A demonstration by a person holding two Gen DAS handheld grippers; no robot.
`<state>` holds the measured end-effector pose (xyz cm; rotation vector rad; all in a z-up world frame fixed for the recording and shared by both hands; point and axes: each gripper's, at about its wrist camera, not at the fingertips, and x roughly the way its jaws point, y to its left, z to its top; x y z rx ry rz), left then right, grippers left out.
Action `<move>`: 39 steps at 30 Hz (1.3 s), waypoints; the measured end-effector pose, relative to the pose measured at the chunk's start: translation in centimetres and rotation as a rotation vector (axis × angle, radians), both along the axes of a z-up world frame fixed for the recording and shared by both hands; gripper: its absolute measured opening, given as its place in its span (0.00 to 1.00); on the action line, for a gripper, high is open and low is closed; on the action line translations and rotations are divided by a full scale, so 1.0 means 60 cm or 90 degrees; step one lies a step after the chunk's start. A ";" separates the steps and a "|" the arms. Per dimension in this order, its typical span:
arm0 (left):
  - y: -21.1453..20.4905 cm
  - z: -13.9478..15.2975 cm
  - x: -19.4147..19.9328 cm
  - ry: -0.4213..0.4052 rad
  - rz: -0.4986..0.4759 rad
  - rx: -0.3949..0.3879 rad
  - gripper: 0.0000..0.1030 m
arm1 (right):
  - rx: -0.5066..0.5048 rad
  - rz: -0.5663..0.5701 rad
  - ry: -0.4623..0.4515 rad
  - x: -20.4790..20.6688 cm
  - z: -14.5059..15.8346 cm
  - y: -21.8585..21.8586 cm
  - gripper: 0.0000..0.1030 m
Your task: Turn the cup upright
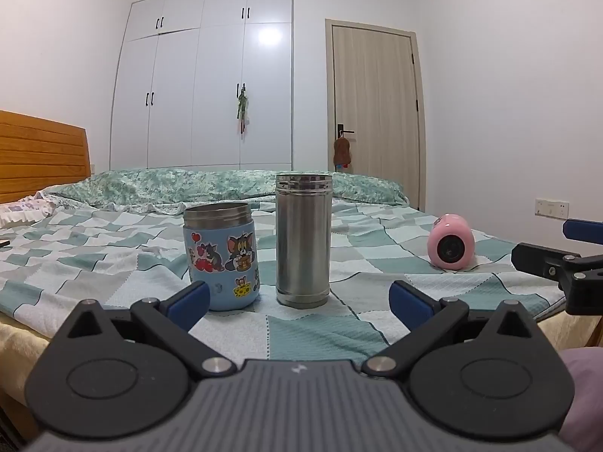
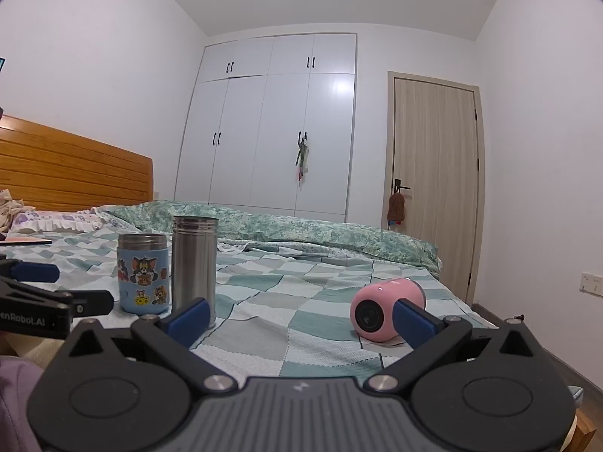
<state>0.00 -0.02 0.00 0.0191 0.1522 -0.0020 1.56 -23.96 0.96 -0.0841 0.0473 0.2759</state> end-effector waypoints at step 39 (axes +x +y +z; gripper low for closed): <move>-0.003 -0.001 -0.001 -0.010 0.000 0.000 1.00 | 0.001 0.000 -0.002 0.000 0.000 -0.001 1.00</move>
